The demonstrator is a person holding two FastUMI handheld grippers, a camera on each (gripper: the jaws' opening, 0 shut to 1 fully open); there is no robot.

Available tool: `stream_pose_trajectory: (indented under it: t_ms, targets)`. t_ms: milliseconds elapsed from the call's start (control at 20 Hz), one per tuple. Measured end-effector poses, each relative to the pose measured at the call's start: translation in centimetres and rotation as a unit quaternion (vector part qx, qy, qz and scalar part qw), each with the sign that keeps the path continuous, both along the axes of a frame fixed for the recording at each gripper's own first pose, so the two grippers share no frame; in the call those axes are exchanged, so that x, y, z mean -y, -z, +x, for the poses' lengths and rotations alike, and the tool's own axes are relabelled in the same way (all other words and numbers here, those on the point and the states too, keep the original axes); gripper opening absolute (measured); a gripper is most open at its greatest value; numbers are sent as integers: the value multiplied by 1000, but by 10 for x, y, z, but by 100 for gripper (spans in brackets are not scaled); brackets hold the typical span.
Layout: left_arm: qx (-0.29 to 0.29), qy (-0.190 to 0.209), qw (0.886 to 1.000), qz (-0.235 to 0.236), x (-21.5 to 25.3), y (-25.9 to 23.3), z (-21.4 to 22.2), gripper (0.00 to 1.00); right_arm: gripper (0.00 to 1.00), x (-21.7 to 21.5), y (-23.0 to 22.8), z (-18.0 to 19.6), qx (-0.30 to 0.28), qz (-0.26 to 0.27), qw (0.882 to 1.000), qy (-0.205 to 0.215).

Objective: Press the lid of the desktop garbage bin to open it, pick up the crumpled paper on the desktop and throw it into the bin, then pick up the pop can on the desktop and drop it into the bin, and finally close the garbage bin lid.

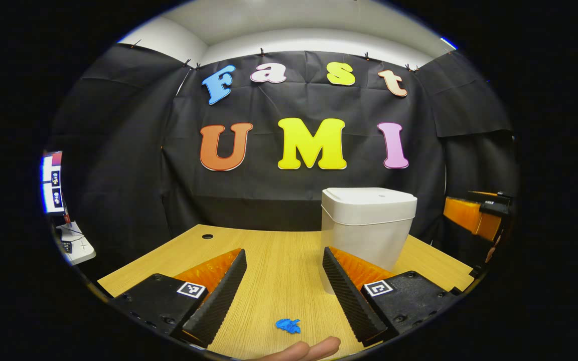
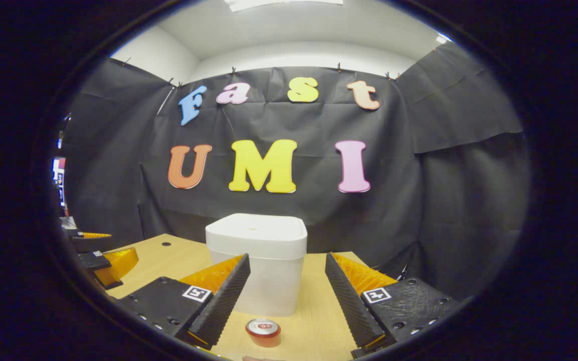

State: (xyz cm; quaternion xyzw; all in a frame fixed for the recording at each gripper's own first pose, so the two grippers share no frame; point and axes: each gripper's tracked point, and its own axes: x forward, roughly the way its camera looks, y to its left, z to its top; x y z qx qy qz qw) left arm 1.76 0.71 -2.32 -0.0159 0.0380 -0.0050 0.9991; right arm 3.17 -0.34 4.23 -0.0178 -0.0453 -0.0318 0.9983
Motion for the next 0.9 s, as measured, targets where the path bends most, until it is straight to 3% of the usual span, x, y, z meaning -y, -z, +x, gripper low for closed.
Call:
stream_pose_trajectory:
  t_ms: [100,300,350,450,550,700,900]
  targets:
    - [-3,-1,1000,-2,-2,2,1,98,95,-3,-13,10,7,9,1000,-4]
    - [-5,0,1000,-3,-2,2,2,98,72,-18,-30,40,6,6,1000,-23]
    - [-6,0,1000,-3,-2,3,3,98,56,-21,-31,49,4,-2,1000,-24]
    - [-6,1,1000,-4,-2,3,3,98,48,-28,-31,68,5,-27,999,-30]
    - [-9,0,1000,-4,-3,5,4,98,16,-40,-35,77,1,-46,998,-33]
    - [-12,0,1000,-6,-6,7,4,98,0,-56,-30,95,-26,-38,998,-48]
    - [-12,-6,1000,-8,-14,5,5,98,0,-63,-24,114,-57,-5,997,-59]
